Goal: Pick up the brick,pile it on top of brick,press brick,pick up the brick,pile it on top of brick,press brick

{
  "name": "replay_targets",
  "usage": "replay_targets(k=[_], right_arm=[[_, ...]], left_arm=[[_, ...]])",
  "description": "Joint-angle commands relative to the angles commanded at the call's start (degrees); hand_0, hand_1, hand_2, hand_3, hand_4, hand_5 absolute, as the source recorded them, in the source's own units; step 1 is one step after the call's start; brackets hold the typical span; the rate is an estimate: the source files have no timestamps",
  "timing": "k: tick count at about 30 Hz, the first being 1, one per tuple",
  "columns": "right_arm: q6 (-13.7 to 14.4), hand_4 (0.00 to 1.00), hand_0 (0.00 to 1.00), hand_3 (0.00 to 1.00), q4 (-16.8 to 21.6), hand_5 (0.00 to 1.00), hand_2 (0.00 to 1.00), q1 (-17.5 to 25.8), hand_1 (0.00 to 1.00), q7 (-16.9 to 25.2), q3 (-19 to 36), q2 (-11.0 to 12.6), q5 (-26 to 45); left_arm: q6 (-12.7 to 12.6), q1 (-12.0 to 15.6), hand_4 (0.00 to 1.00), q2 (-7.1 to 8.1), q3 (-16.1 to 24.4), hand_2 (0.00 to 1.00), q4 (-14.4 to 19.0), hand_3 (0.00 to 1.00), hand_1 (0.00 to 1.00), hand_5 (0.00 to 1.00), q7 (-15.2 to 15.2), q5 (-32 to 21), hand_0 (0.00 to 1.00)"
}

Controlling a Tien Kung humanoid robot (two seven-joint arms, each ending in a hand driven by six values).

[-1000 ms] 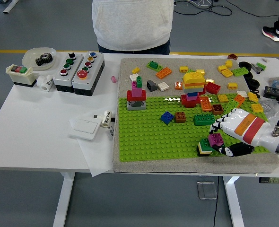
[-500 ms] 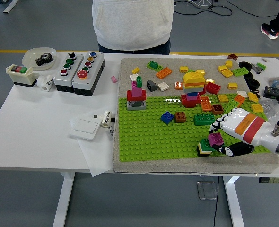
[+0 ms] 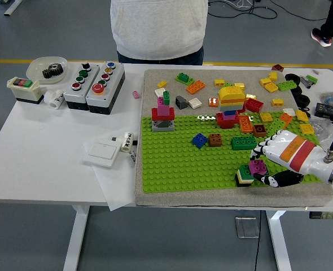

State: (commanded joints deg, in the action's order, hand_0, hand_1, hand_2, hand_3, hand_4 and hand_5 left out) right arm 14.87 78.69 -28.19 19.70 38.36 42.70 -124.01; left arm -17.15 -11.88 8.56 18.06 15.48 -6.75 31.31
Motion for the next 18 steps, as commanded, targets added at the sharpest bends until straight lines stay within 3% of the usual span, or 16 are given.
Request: replay_targets(k=[10, 16, 18], right_arm=[[-0.28, 0.649, 0.286, 0.512, 0.09, 0.415, 0.552, -0.18, 0.462, 0.34, 0.23, 0.09, 0.32], [-1.04, 0.662, 0.306, 0.524, 0.0, 0.39, 0.584, -0.12, 0.478, 0.57, 0.32, 0.11, 0.28], [-1.14, 0.683, 0.328, 0.549, 0.0, 0.384, 0.639, -0.14, 0.504, 0.61, 0.35, 0.1, 0.23]], left_arm=[[0.03, -0.02, 0.683, 0.02, 0.01, 0.763, -0.02, 0.623, 0.797, 0.64, -0.01, 0.04, 0.785], [0.0, -0.06, 0.683, 0.06, -0.09, 0.763, -0.04, 0.624, 0.795, 0.64, 0.04, -0.15, 0.781], [0.01, -0.07, 0.683, 0.07, -0.1, 0.763, -0.04, 0.624, 0.794, 0.64, 0.04, -0.17, 0.782]])
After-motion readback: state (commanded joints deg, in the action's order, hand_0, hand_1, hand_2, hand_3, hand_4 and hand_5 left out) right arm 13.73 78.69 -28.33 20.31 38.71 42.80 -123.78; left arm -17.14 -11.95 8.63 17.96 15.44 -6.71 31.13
